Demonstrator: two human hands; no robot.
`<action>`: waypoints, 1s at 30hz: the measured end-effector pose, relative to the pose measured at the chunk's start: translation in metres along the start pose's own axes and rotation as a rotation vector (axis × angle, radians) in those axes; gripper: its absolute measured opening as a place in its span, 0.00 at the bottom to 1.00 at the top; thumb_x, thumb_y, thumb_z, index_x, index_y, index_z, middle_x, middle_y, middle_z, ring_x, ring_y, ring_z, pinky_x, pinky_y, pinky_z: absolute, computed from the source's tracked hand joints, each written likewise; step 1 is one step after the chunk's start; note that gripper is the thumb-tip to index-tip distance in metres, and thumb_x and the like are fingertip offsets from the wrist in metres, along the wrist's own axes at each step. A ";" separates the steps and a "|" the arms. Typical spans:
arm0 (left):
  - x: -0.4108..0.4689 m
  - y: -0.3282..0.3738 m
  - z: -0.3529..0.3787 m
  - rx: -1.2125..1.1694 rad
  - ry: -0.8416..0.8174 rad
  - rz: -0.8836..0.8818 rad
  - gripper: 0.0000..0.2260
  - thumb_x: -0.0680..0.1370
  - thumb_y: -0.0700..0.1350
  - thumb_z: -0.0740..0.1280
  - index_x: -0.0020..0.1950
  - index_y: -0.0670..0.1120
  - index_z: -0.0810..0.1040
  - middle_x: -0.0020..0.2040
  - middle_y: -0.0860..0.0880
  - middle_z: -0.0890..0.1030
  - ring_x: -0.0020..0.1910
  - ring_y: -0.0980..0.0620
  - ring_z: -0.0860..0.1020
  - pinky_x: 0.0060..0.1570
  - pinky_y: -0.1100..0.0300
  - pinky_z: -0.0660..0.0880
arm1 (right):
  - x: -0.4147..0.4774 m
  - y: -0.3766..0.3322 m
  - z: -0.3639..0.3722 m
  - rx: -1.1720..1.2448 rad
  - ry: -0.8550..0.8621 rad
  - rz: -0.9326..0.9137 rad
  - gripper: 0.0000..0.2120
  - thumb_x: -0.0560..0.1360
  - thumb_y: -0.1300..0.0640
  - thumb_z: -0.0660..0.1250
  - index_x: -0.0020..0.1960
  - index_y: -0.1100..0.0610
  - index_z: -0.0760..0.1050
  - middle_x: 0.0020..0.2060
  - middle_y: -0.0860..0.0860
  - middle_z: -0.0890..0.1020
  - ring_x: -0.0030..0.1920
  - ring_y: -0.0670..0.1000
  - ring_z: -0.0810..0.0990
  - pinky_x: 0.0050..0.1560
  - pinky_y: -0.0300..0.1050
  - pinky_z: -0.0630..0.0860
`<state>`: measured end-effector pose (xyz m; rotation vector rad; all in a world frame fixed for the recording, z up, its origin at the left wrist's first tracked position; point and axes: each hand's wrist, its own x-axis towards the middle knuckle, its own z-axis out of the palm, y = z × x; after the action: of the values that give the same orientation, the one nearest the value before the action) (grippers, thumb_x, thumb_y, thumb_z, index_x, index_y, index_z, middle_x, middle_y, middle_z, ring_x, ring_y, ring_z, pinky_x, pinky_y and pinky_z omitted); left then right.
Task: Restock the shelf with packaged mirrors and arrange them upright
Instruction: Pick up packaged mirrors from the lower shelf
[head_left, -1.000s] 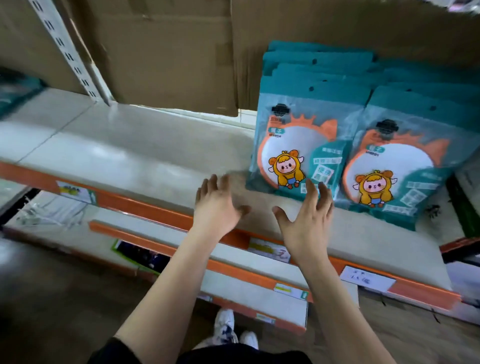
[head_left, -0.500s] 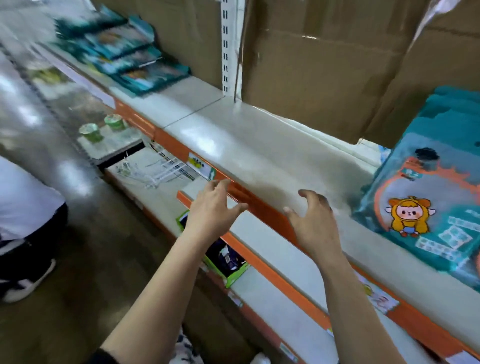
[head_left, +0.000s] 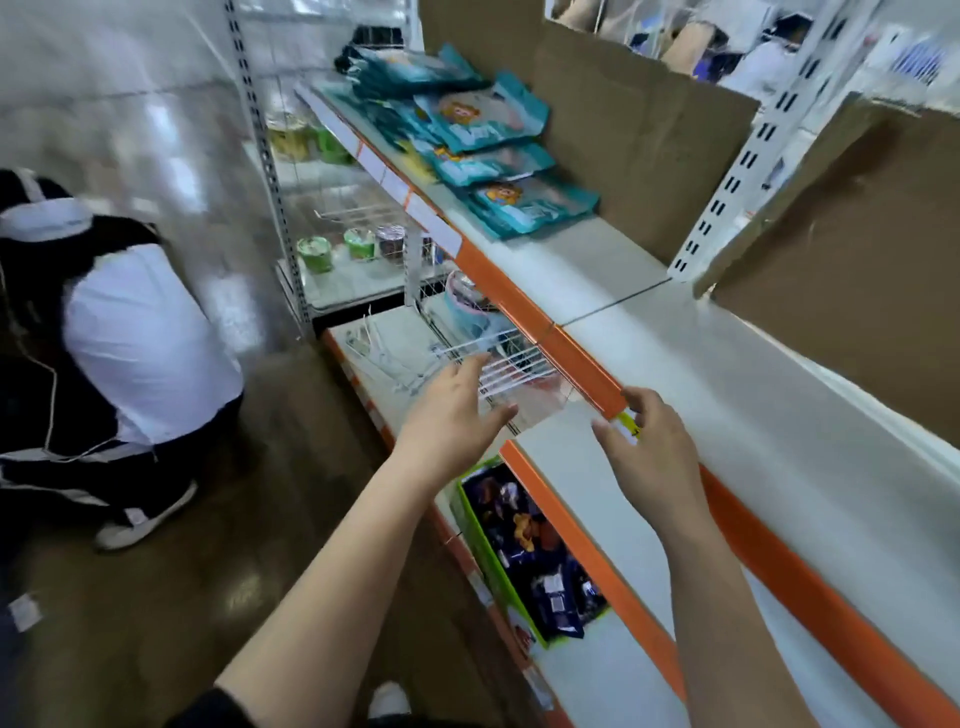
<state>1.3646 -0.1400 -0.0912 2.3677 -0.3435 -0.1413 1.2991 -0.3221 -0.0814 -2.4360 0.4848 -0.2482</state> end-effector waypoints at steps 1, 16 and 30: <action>0.002 -0.013 -0.010 -0.005 0.001 -0.015 0.26 0.77 0.54 0.64 0.73 0.50 0.62 0.68 0.47 0.70 0.67 0.49 0.69 0.62 0.53 0.69 | 0.003 -0.011 0.009 0.006 -0.020 -0.007 0.22 0.77 0.51 0.65 0.68 0.55 0.67 0.65 0.52 0.73 0.64 0.53 0.71 0.64 0.49 0.67; 0.063 -0.146 -0.119 0.013 0.187 -0.199 0.23 0.77 0.53 0.65 0.71 0.49 0.66 0.64 0.47 0.75 0.63 0.47 0.73 0.61 0.50 0.71 | 0.096 -0.139 0.112 0.192 -0.184 -0.205 0.12 0.76 0.55 0.67 0.59 0.55 0.74 0.50 0.46 0.79 0.50 0.47 0.77 0.54 0.42 0.73; 0.262 -0.212 -0.193 0.033 0.170 -0.230 0.20 0.76 0.49 0.67 0.67 0.48 0.71 0.61 0.47 0.78 0.60 0.50 0.76 0.61 0.53 0.72 | 0.299 -0.220 0.207 0.306 -0.032 -0.168 0.15 0.75 0.57 0.66 0.62 0.56 0.74 0.56 0.51 0.78 0.57 0.50 0.76 0.57 0.43 0.70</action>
<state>1.6978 0.0593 -0.0964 2.4261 0.0089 -0.0417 1.6948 -0.1669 -0.0888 -2.1776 0.2094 -0.3281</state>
